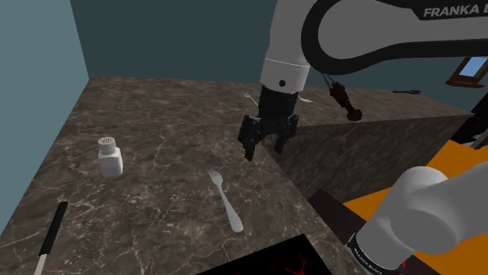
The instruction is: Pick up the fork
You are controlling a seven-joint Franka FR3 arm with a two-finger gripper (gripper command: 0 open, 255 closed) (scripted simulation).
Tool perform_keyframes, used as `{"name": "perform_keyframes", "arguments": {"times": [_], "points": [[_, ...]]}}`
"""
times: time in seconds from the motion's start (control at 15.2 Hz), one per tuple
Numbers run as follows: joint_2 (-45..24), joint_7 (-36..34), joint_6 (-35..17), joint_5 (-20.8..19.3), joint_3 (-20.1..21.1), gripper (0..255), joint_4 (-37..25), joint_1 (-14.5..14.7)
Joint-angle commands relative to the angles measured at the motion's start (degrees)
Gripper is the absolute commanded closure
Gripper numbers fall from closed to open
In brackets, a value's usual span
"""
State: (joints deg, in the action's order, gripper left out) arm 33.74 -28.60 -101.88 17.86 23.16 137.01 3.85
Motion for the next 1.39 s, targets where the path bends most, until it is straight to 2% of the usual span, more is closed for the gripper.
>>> {"name": "perform_keyframes", "arguments": {"times": [0.0, 0.46, 1.06, 1.12, 1.32], "points": [[-2.44, -3.7, -1.41, 0.98, 2.64, 0, -0.78, 0.11], [-15.05, -17.29, -6.81, 0.96, 12.41, 0, -7.28, -0.69], [-17.39, -17.22, -13.07, 0.87, 13.77, 0, -3.23, -0.68], [-17.33, -17.25, -12.96, 0.9, 13.78, 255, -3.29, -0.65], [-17.39, -17.25, -12.99, 0.87, 13.78, 255, -3.31, -0.68]]}}
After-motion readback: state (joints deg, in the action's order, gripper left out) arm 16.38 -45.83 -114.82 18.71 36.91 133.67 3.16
